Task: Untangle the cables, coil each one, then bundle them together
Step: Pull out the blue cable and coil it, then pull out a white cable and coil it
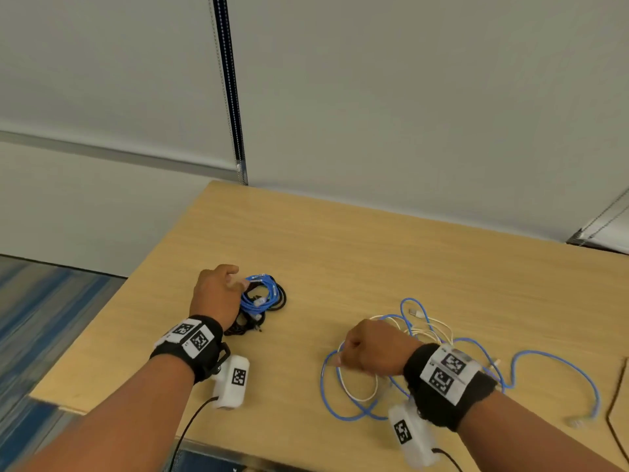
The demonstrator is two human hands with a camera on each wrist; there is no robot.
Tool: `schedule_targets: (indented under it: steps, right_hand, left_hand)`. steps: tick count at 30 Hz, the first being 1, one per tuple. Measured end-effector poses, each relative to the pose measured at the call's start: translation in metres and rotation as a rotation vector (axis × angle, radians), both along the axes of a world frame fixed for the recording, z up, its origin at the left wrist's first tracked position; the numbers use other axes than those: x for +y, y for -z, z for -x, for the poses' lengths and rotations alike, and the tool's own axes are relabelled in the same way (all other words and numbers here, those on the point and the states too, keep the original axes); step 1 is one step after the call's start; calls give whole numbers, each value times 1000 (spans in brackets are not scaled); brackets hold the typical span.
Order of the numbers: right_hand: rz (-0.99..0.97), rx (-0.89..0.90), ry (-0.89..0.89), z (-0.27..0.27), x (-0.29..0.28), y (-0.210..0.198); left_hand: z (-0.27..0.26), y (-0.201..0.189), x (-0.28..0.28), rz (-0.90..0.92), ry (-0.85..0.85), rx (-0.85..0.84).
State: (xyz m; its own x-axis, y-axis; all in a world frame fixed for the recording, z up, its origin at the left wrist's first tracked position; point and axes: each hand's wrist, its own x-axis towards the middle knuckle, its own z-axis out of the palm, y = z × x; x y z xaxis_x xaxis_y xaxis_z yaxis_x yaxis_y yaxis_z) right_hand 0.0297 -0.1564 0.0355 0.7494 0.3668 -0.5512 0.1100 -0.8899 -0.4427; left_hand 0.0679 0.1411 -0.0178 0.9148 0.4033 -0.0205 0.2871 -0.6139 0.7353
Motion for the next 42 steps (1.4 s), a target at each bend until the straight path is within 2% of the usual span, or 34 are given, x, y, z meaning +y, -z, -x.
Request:
schedule_targets:
  steps: [3, 5, 8, 10, 12, 15, 19, 24, 27, 29, 32, 36, 39, 42]
  right_hand:
    - [146, -64, -62, 9, 13, 17]
    - [130, -92, -74, 8, 13, 16]
    - [-65, -103, 56, -2, 2, -5]
    - [-234, -120, 111, -10, -9, -32]
    - [-374, -171, 138, -17, -22, -59]
    - [-506, -257, 222, -23, -43, -87]
    - [-763, -206, 381, -21, -65, -101]
    - [-1028, -180, 579, -16, -85, -105]
    - [-1131, -161, 659, -14, -100, -109]
    - [-1181, -159, 698, -14, -110, -111]
    - [-1149, -186, 769, -14, -122, -107]
    - [-819, -225, 746, -13, -137, -98]
    - [-563, -372, 675, -12, -134, -93]
    - [-505, -621, 550, -10, -117, -96]
  left_hand:
    - [4, -7, -12, -2, 0, -57]
    - [10, -19, -28, 2, 89, -132]
    - [21, -38, -65, 98, 419, -199]
    - [28, -49, -94, 207, 697, -143]
    - [28, -61, -120, 330, 833, -75]
    - [16, -85, -143, 384, 818, -117]
    - [-2, -106, -160, 304, 891, -184]
    - [-20, -107, -171, 55, 858, -293]
    - [-24, -102, -172, -6, 851, -283]
    - [-24, -99, -173, 22, 832, -240]
    - [-27, -98, -173, 287, 755, -156]
    - [-23, -106, -173, 699, 684, -62]
    - [-19, -110, -176, 788, 632, -5]
    - [-13, -113, -187, 821, 636, 59]
